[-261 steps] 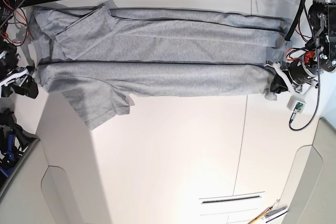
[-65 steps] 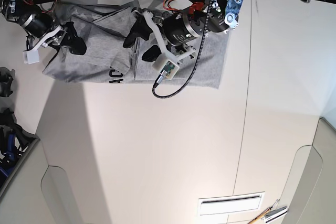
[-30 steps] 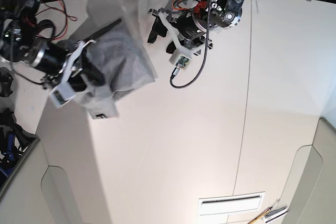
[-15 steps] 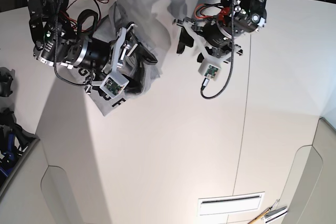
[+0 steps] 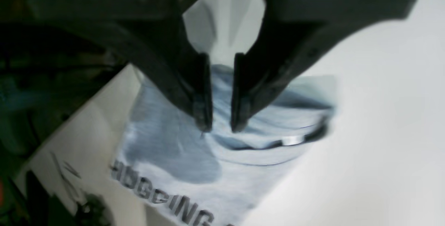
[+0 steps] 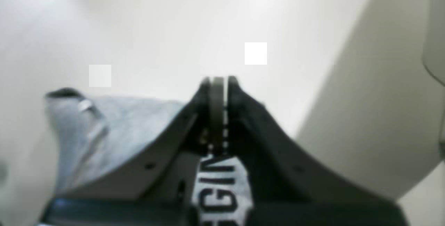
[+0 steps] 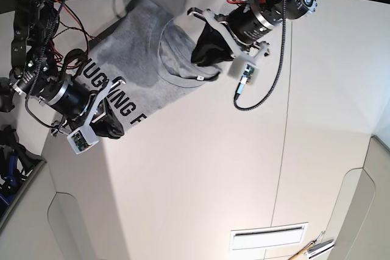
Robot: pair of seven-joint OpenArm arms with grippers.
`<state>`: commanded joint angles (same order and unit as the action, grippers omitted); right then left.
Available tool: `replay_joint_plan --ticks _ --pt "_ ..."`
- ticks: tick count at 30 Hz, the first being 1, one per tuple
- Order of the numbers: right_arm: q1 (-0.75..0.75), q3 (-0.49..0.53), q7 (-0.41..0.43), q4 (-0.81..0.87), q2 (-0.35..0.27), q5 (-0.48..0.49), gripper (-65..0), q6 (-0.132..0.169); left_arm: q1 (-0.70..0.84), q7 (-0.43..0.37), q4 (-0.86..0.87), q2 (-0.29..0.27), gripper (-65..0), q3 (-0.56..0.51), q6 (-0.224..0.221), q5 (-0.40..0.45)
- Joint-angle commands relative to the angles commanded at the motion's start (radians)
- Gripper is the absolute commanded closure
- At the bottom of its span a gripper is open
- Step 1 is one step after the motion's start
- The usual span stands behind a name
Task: Fold the T-shirt properly
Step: 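Fold the strip in half again, pressing layers with both grippers, then straighten the folded bundle and release both grippers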
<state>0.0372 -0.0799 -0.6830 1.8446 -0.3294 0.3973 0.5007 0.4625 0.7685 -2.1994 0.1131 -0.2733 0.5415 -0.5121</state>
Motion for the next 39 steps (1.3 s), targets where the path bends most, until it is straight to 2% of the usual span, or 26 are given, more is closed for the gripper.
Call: replay_joint_plan --ticks 2,5,7,9,13,16,20,25,29,31,35,39 --pt "0.040 0.000 0.007 -0.092 0.000 0.004 0.0 0.001 -0.005 -0.067 0.021 0.000 -0.4 -0.108 -0.040 0.090" --pt "0.127 0.001 0.014 -0.255 0.004 0.027 0.0 0.005 -0.060 -0.106 0.101 -0.013 0.0 -0.255 -0.138 0.225" --pt "0.180 0.002 0.014 -0.360 0.021 0.055 0.0 0.031 -0.112 -0.108 0.179 -0.019 0.0 -0.302 -0.202 0.310" --pt "0.219 0.002 0.013 -0.452 0.048 0.075 0.0 0.068 -0.160 -0.106 0.263 -0.019 0.0 -0.330 -0.210 0.311" --pt "0.248 0.003 0.013 -0.575 0.101 0.074 0.0 0.079 -0.225 -0.106 0.358 -0.019 0.0 -0.354 -0.214 0.304" --pt "0.244 0.004 0.005 -0.606 0.109 0.074 0.0 0.083 -0.241 -0.106 0.402 -0.019 0.0 -0.352 -0.218 0.319" --pt "0.234 0.003 -0.026 -0.606 0.108 0.074 0.0 0.083 -0.241 -0.107 0.476 -0.018 0.0 -0.296 -0.220 0.319" --pt "0.231 0.003 -0.066 -0.606 0.069 0.086 0.0 0.083 -0.253 -0.099 0.512 -0.018 0.0 -0.100 -0.220 0.319" --pt "0.200 0.003 -0.103 -0.600 0.006 0.221 0.0 0.084 -0.290 -0.100 0.512 -0.016 0.0 0.049 -0.220 0.319" --pt "0.163 0.003 -0.130 -0.599 -0.003 0.269 0.0 0.089 -0.314 -0.099 0.514 -0.013 0.0 0.096 -0.220 0.319" --pt "0.059 0.002 -0.141 -0.583 0.001 0.369 0.0 0.098 -0.364 -0.098 0.515 -0.013 0.0 0.125 -0.220 0.319" --pt "-0.047 0.000 -0.155 -0.487 0.029 0.397 0.0 0.099 -0.410 -0.100 0.558 -0.013 0.0 0.123 -0.220 0.318"
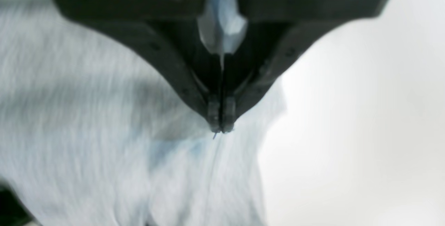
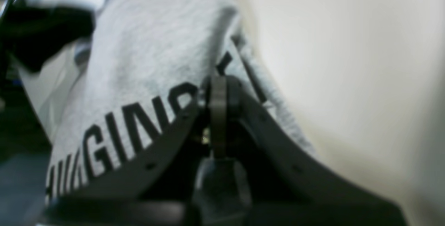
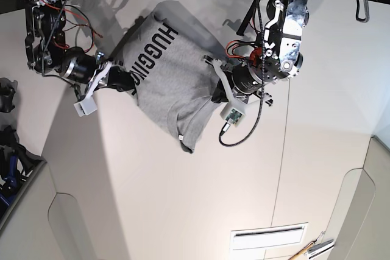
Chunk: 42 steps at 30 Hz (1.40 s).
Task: Fold the T-shirt properly
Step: 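Straighten the folded bundle and release both grippers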
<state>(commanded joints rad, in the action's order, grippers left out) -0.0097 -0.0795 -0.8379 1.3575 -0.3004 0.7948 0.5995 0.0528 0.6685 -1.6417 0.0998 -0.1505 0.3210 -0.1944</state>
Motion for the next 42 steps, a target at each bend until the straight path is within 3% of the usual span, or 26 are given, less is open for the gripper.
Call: replay_joint_plan --ticks 5,9,15,20,21,28,36,42 --pt "-0.105 0.000 -0.015 0.161 0.064 -0.008 0.0 0.000 -0.045 0.022 0.066 0.001 0.0 0.000 0.000 0.000" --pt "-0.096 -0.013 -0.006 0.205 0.084 -0.055 0.0 -0.001 -0.036 0.060 -0.062 0.027 0.0 0.000 0.000 -0.039" --pt "-0.096 -0.100 -0.011 0.209 0.084 -0.058 0.0 -0.001 0.108 0.092 -0.285 0.133 0.0 0.000 0.000 -0.058" --pt "-0.097 -0.161 -0.012 0.209 0.064 -0.058 0.0 -0.001 0.255 0.129 -0.381 0.145 0.0 0.000 0.027 -0.121" --pt "-0.098 -0.161 -0.012 0.209 0.064 -0.058 0.0 -0.001 0.280 0.125 -0.378 0.145 0.0 0.000 0.043 -0.126" --pt "-0.105 -0.158 -0.034 0.209 0.068 -0.053 0.0 -0.001 0.289 0.092 -0.272 0.144 0.0 -0.002 0.042 -0.119" --pt "-0.154 -0.158 -0.054 0.209 0.087 0.021 0.0 -0.001 0.059 0.091 -0.011 0.145 0.0 -0.002 0.042 -0.115" --pt "-0.154 -0.151 -0.068 0.209 0.146 0.026 0.0 -0.001 -0.012 0.093 0.005 0.145 0.0 -0.002 0.037 -0.077"
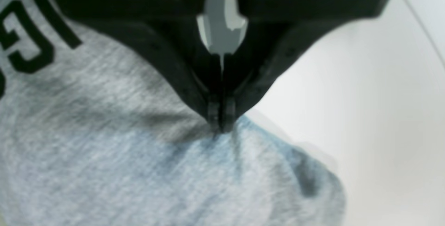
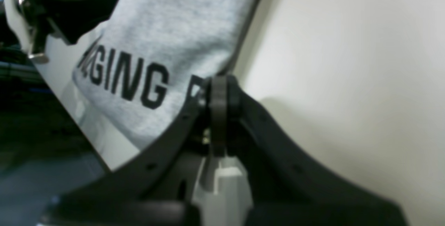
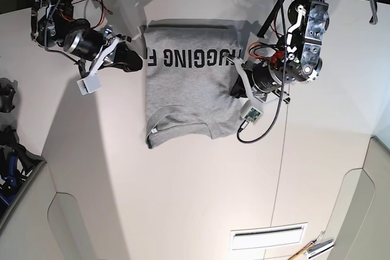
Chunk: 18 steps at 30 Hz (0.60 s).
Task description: Fold the T-shirt properly
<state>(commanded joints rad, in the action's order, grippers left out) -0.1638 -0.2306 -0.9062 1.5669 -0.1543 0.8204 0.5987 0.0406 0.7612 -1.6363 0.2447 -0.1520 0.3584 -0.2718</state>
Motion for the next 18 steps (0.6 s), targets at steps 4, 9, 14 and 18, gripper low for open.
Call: replay_joint_plan --ticks 4,9,14,18 --pt "0.000 0.046 -0.018 0.000 0.039 -0.002 0.0 0.000 -0.005 0.008 -0.034 0.006 0.0 0.000 0.000 -0.001" --pt "0.007 0.061 -0.014 0.001 0.033 -0.012 0.0 0.000 0.040 0.059 -0.171 0.017 0.0 0.011 -0.001 -0.001" --pt "0.000 0.014 -0.060 0.025 -0.027 -0.011 0.0 0.000 0.183 0.059 -0.360 0.099 0.0 0.035 -0.050 -0.001" --pt "-0.046 0.000 -0.086 0.031 -0.158 0.034 0.0 0.004 0.362 0.059 -0.473 0.155 0.0 0.080 -0.060 0.000"
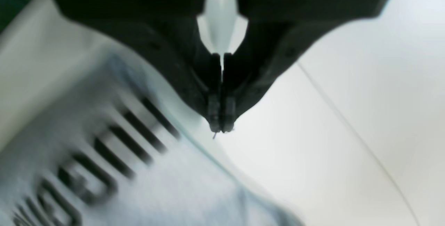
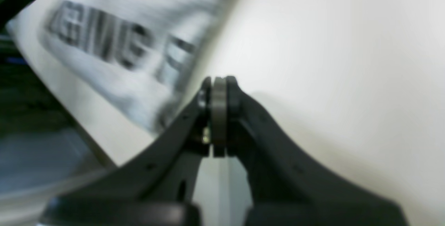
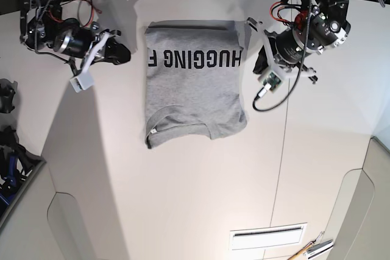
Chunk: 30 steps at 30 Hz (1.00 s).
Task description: Fold the T-shirt properly
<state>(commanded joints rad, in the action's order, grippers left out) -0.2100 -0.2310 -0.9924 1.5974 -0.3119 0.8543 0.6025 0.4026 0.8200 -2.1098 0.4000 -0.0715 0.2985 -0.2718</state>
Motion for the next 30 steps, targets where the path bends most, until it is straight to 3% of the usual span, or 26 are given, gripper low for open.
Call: replay_joint_plan --ticks 4,11,16,19,23,28,30 --pt "-0.112 0.000 0.000 0.049 -0.102 0.029 0.0 0.005 0.189 0.000 -0.043 0.038 0.0 0.064 0.000 0.034" --pt "-0.358 0.000 0.001 0.145 -0.246 0.071 0.0 0.008 0.528 -0.002 -0.057 0.038 0.0 0.117 0.001 0.052" --pt "-0.495 0.013 0.002 0.145 -0.259 0.069 0.0 0.008 0.705 -0.079 -0.032 0.038 0.0 0.117 0.001 0.052" --pt "-0.577 0.064 0.010 0.143 -0.269 0.043 0.0 0.007 0.749 -0.088 0.035 0.038 0.0 0.111 0.058 0.051" --pt "-0.630 0.192 0.113 0.101 -0.316 -0.099 0.0 0.003 0.742 -0.178 0.240 0.038 0.0 0.021 0.080 0.080" --pt "-0.578 0.369 0.351 -0.057 -0.354 -0.270 0.0 -0.005 0.625 -0.436 0.612 0.038 0.0 -0.080 0.079 0.082" --pt "-0.523 0.443 0.425 -0.153 -0.353 -0.303 0.0 -0.005 0.553 -0.504 0.740 0.035 0.0 -0.098 0.080 0.045"
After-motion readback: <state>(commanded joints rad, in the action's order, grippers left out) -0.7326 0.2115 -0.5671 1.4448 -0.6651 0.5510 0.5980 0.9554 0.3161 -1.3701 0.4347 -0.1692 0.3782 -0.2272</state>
